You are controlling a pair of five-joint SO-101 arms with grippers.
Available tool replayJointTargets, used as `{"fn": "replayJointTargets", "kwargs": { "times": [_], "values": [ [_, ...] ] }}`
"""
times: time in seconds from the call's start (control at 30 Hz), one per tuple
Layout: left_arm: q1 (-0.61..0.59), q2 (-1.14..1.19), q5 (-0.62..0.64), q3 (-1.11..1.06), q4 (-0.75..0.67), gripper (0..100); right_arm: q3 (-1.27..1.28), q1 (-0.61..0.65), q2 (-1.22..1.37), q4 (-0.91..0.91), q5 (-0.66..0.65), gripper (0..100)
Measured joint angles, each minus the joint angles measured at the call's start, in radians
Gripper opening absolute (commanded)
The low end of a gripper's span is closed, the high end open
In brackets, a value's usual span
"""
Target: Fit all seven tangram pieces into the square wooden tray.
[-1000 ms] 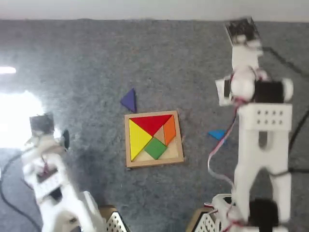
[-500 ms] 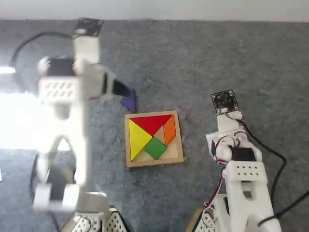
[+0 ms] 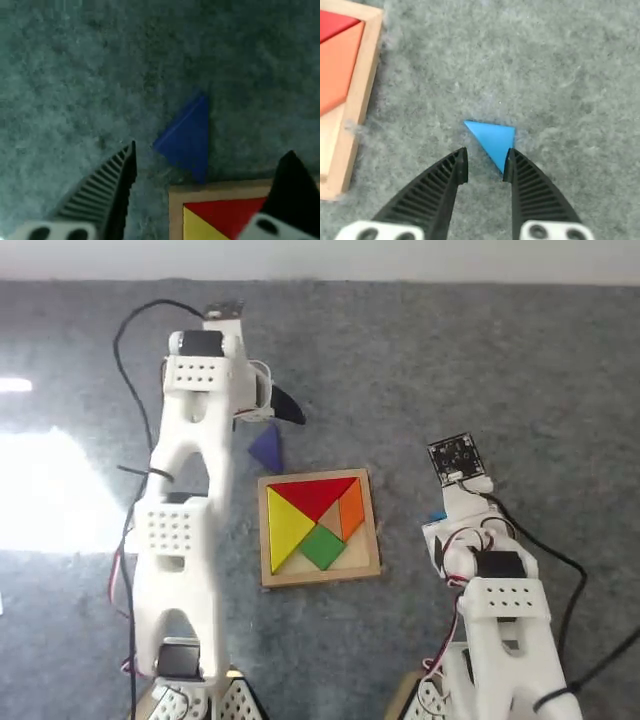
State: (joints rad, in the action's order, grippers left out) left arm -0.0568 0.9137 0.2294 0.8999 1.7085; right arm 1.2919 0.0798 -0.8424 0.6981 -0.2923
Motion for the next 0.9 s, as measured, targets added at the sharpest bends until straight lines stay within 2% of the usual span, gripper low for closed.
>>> {"fn": "replayJointTargets", "kwargs": {
  "times": [0.2, 0.4, 0.9],
  "values": [
    [-0.003, 0.222, 0.031, 0.221, 0.006, 40, 0.0, 0.0, 0.0, 0.0, 0.0, 13.3],
    [0.005, 0.276, 0.04, 0.252, 0.006, 37, 0.0, 0.005, 0.0, 0.0, 0.0, 13.3],
    [0.041, 0.173, 0.086, 0.028, 0.005, 36, 0.0, 0.006, 0.0, 0.0, 0.0, 13.3]
  ]
}}
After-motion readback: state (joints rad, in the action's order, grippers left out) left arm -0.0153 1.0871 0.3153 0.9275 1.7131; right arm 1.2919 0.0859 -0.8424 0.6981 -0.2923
